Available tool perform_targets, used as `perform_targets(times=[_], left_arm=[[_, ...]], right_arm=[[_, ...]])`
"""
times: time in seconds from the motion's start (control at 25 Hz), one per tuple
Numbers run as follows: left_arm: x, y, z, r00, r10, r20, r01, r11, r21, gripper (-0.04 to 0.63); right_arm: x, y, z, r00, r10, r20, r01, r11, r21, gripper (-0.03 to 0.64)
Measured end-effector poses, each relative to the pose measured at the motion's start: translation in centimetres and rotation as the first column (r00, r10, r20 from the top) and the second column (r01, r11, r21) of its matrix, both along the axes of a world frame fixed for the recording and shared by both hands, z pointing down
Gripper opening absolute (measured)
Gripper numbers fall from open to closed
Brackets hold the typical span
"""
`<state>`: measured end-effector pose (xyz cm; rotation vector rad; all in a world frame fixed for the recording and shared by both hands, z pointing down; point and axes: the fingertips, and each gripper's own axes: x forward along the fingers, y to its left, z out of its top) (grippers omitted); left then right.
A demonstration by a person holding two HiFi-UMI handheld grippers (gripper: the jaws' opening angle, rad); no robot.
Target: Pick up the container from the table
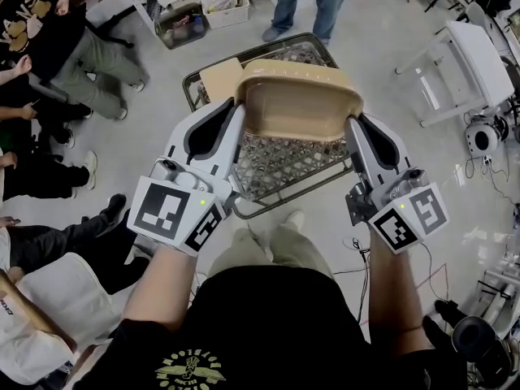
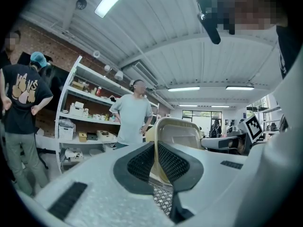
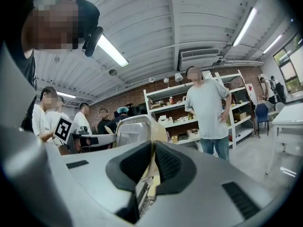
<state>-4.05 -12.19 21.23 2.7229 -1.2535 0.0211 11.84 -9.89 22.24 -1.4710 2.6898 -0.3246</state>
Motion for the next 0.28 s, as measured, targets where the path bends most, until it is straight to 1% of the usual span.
perform_targets(times=[0.28], left_arm=[[-0.41,0.26,0.8,1.0,0.003,0.002,-0.003,1.0,0.0,0.028]], right_arm=[[-0.42,0.27,0.82,1.0,0.003,-0.001,-0.003,1.0,0.001,0.031]])
